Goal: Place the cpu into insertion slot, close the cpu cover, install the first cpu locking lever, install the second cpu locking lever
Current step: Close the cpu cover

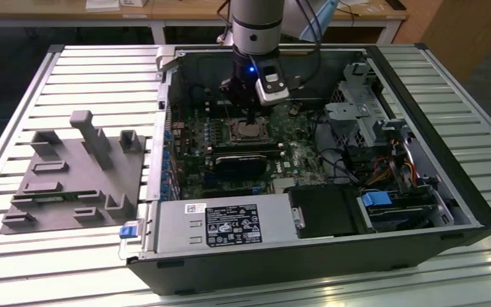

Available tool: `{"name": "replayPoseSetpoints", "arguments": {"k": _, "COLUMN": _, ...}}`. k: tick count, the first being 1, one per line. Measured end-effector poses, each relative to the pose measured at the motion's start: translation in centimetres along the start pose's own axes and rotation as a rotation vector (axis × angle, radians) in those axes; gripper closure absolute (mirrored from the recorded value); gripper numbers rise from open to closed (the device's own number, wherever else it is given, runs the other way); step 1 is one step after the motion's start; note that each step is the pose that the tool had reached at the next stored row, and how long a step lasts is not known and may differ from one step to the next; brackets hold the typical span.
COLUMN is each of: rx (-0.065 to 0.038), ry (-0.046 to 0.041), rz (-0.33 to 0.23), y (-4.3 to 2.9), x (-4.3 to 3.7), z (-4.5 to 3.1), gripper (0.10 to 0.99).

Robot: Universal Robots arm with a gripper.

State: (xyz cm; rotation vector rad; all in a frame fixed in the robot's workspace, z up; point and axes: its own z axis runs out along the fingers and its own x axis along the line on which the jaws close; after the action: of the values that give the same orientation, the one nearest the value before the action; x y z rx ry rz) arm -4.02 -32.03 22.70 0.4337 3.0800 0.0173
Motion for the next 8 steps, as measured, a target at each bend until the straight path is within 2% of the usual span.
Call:
{"name": "replayPoseSetpoints", "arguments": {"k": 4, "rx": -0.002, "ry": 0.0011, "rz": -0.063, "y": 0.0, "x": 0.0, "z": 0.01, "gripper": 0.984}}
{"name": "replayPoseSetpoints", "arguments": {"k": 8, "rx": -0.014, "ry": 0.0041, "rz": -0.063, "y": 0.0, "x": 0.0, "z": -0.09, "gripper": 0.984}}
